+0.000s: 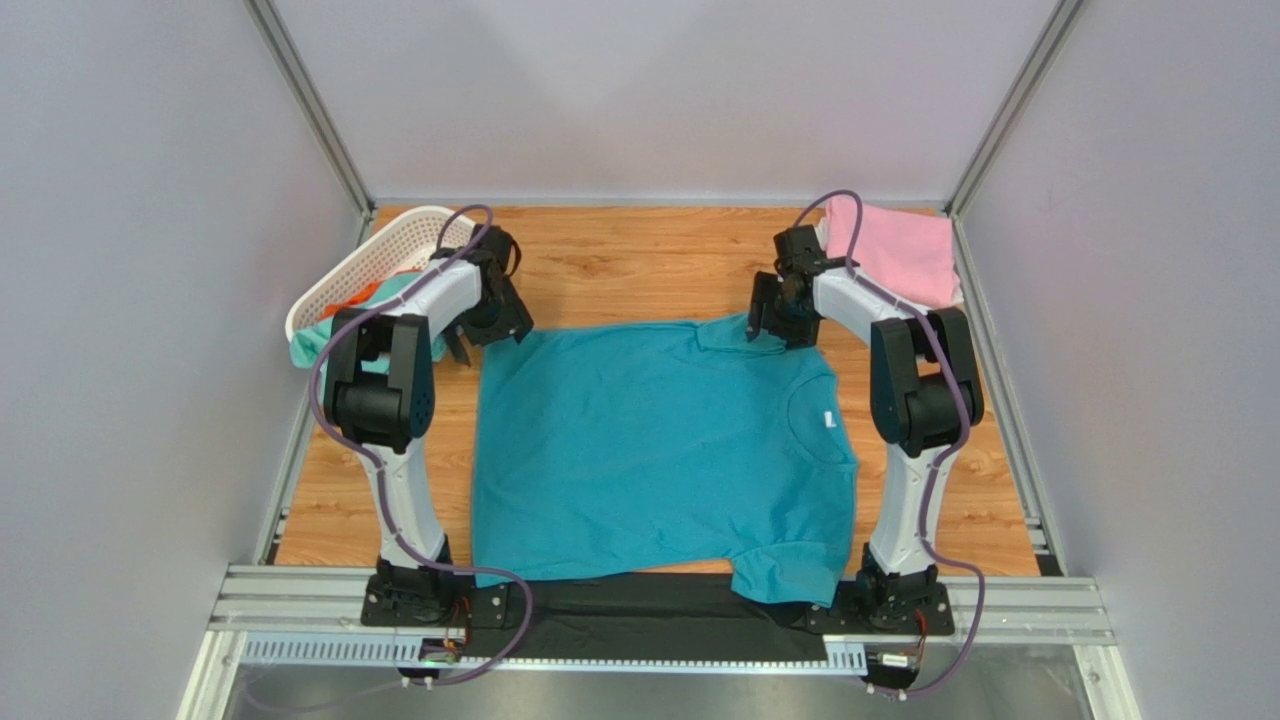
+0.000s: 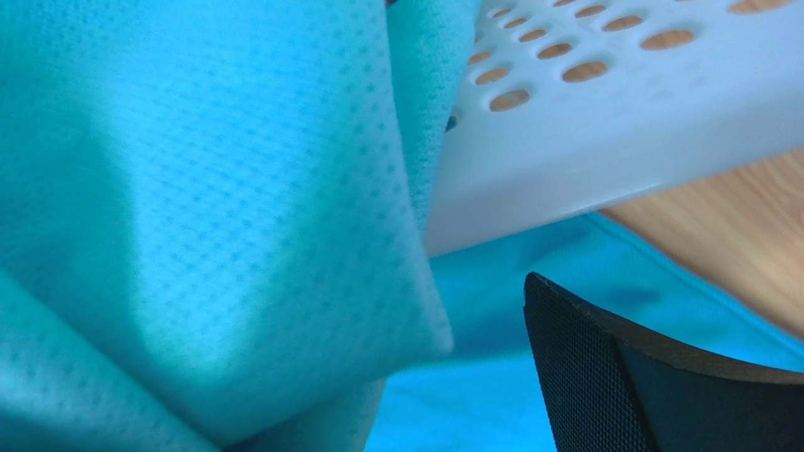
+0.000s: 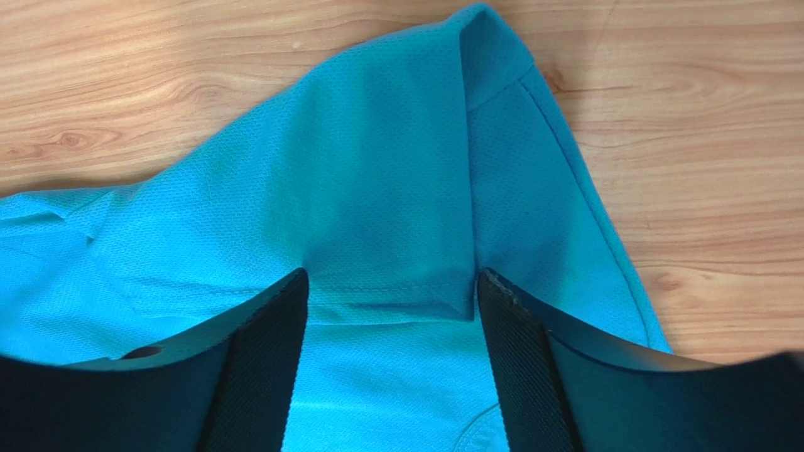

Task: Fold and stack the t-shirts
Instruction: Flatten the tshirt out

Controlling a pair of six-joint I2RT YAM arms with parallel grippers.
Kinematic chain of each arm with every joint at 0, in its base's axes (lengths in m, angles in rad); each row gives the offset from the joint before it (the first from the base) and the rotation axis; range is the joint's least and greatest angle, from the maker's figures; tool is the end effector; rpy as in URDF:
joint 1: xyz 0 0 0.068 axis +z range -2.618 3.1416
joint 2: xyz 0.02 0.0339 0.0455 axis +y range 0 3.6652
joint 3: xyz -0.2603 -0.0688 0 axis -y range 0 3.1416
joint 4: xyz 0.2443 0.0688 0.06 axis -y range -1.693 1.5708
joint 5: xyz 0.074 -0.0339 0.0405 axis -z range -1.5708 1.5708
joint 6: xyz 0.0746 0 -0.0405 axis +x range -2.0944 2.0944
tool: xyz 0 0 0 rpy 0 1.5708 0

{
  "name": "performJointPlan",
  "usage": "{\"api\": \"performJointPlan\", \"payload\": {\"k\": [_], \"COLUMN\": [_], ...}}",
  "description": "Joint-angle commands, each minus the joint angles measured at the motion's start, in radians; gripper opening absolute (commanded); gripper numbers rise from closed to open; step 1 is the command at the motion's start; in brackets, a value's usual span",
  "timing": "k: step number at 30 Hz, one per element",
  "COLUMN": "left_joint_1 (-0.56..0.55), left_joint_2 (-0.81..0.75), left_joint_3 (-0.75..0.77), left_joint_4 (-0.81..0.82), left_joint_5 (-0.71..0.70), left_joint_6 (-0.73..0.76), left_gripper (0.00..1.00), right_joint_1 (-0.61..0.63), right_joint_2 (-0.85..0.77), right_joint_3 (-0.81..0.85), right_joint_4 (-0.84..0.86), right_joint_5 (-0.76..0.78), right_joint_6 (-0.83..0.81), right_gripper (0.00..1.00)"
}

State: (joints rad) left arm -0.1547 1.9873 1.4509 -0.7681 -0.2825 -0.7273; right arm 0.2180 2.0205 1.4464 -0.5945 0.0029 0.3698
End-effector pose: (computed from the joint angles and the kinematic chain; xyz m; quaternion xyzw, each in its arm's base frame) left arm 0.4027 -0.0417 0.1378 -0.2950 0.9361 0.0701 0.1784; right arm 0.4189 0.0926 0.1289 0.0746 0.9770 0.0565 0.1916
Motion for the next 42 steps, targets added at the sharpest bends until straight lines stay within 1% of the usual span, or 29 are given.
{"api": "performJointPlan", "payload": {"k": [1, 4, 5, 7, 8, 10, 11, 13, 14, 16, 17, 18, 19, 20, 22, 24, 25, 26, 30, 31, 34, 35, 37, 38, 40, 41, 42], "left_joint_1": [0.018, 0.032, 0.037, 0.04, 0.04, 0.04, 0.041, 0.041, 0.041, 0.041, 0.041, 0.041, 0.041, 0.041, 0.041, 0.04, 0.04, 0.04, 0.04, 0.04, 0.04, 0.04, 0.04, 0.04, 0.04, 0.04, 0.04], "left_joint_2": [0.007, 0.031, 0.039, 0.059, 0.064, 0.079, 0.085, 0.096, 0.099, 0.104, 0.105, 0.11, 0.114, 0.117, 0.119, 0.119, 0.119, 0.125, 0.157, 0.16, 0.173, 0.18, 0.191, 0.203, 0.214, 0.219, 0.216], "left_joint_3": [0.077, 0.118, 0.129, 0.15, 0.152, 0.158, 0.163, 0.17, 0.174, 0.178, 0.178, 0.184, 0.189, 0.193, 0.192, 0.186, 0.187, 0.19, 0.218, 0.22, 0.227, 0.23, 0.239, 0.252, 0.264, 0.266, 0.264], "left_joint_4": [0.05, 0.052, 0.049, 0.044, 0.043, 0.043, 0.032, 0.021, 0.015, 0.01, 0.007, 0.001, -0.011, -0.043, -0.051, -0.053, -0.053, -0.053, -0.063, -0.071, -0.095, -0.097, -0.106, -0.115, -0.132, -0.141, -0.142], "left_joint_5": [-0.02, -0.018, -0.014, -0.003, 0.0, -0.004, -0.012, -0.027, -0.036, -0.037, -0.034, -0.032, -0.035, -0.055, -0.076, -0.09, -0.093, -0.093, -0.09, -0.104, -0.127, -0.127, -0.132, -0.13, -0.135, -0.135, -0.135], "left_joint_6": [0.054, 0.063, 0.065, 0.06, 0.057, 0.052, 0.048, 0.031, 0.026, 0.016, 0.008, 0.002, -0.006, -0.033, -0.052, -0.075, -0.078, -0.084, -0.098, -0.112, -0.129, -0.127, -0.129, -0.126, -0.129, -0.127, -0.129], "left_gripper": [1.0, 0.99, 0.99, 0.96, 0.95, 0.9, 0.88, 0.84, 0.82, 0.8, 0.75, 0.73, 0.73, 0.73, 0.73, 0.68, 0.64, 0.64, 0.51, 0.5, 0.4, 0.34, 0.28, 0.19, 0.1, 0.0, 0.0], "right_joint_1": [-0.002, -0.005, -0.003, -0.005, -0.005, -0.006, -0.006, -0.006, -0.006, -0.006, -0.006, -0.006, -0.008, -0.006, -0.006, -0.006, -0.008, -0.008, -0.008, -0.008, -0.008, -0.008, -0.008, -0.008, -0.008, -0.008, -0.008], "right_joint_2": [0.023, 0.032, 0.035, 0.044, 0.047, 0.052, 0.053, 0.049, 0.041, 0.029, 0.024, 0.009, 0.003, -0.006, -0.031, -0.048, -0.064, -0.069, -0.092, -0.094, -0.085, -0.082, -0.078, -0.077, -0.083, -0.086, -0.091], "right_joint_3": [0.045, 0.06, 0.065, 0.072, 0.081, 0.086, 0.089, 0.092, 0.094, 0.086, 0.085, 0.08, 0.072, 0.066, 0.048, 0.037, 0.028, 0.023, 0.023, 0.023, 0.031, 0.032, 0.031, 0.029, 0.026, 0.023, 0.022], "right_joint_4": [-0.001, 0.001, 0.002, 0.002, 0.001, 0.002, 0.001, 0.002, 0.002, 0.007, 0.009, 0.013, 0.015, 0.015, 0.028, 0.028, 0.03, 0.035, 0.044, 0.045, 0.045, 0.048, 0.047, 0.047, 0.05, 0.053, 0.055], "right_joint_5": [0.012, 0.012, 0.012, 0.012, -0.019, -0.018, -0.017, -0.017, -0.015, -0.006, -0.004, -0.004, 0.029, 0.034, 0.037, 0.046, 0.055, 0.055, 0.04, 0.032, 0.017, 0.014, 0.011, 0.012, 0.012, 0.012, 0.012], "right_joint_6": [0.001, 0.001, 0.004, 0.004, 0.004, 0.008, 0.009, 0.011, 0.009, 0.009, 0.006, 0.004, 0.003, 0.001, -0.011, -0.015, -0.02, -0.023, -0.038, -0.04, -0.045, -0.046, -0.046, -0.046, -0.043, -0.043, -0.043], "right_gripper": [0.66, 0.63, 0.59, 0.51, 0.45, 0.38, 0.31, 0.23, 0.17, 0.11, 0.06, 0.03, 0.0, 0.0, 0.0, 0.0, 0.0, 0.0, 0.0, 0.0, 0.0, 0.0, 0.0, 0.0, 0.0, 0.0, 0.0]}}
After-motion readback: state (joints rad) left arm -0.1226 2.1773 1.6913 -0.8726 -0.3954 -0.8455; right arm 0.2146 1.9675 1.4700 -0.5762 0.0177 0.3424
